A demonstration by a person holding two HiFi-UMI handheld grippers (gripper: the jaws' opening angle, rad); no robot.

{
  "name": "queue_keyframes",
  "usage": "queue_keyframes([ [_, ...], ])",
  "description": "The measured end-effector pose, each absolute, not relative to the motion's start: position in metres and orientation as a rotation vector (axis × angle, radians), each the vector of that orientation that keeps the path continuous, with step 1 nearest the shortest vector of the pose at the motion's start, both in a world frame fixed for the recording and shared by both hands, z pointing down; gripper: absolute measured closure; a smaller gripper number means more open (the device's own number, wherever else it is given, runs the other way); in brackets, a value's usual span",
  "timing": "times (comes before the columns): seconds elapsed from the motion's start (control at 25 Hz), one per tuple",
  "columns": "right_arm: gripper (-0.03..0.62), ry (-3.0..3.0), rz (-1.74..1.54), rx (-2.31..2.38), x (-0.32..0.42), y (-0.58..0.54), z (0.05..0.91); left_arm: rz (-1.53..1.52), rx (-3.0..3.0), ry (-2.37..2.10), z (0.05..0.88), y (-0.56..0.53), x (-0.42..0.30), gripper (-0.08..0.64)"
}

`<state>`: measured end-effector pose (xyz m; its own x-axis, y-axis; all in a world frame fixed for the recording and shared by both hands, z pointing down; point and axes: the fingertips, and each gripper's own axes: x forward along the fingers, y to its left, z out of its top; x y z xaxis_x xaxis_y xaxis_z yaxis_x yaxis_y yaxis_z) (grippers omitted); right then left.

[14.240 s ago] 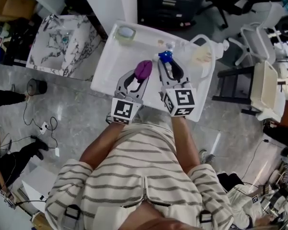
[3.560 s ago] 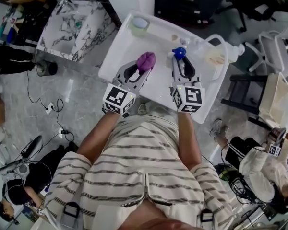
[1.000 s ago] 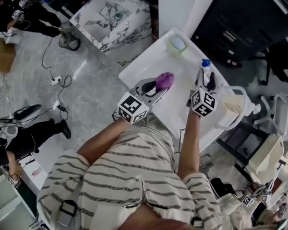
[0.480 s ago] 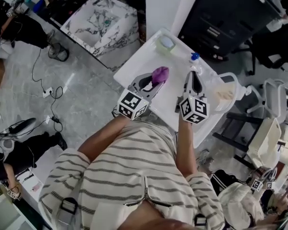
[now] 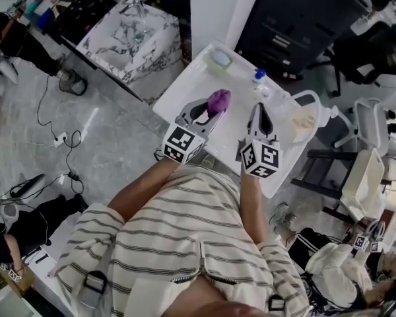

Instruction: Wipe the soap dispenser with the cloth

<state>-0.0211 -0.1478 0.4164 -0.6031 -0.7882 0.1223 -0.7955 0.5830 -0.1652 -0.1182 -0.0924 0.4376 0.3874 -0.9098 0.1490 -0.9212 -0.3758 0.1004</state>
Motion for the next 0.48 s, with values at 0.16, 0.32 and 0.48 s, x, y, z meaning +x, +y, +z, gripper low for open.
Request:
queue_keyframes([
  [0.16,0.6,-2.755,0.31,1.405,-0.017,-0.138,0.412,0.099,2.499,-1.657,0.432,-0.089,-0.117,0.443],
  [0.32,0.6,-2.758,0.285,1.428,-0.012,-0.132,0.406,0.086,2.521,-1.652,0.428,-0.089,-0.113,0.443],
  [0.48,0.6,-2.751,0.273,1.44,-0.008,-0.128,0.404,0.076,2.532,-1.641,0.427,-0.087,-0.108,0.443],
])
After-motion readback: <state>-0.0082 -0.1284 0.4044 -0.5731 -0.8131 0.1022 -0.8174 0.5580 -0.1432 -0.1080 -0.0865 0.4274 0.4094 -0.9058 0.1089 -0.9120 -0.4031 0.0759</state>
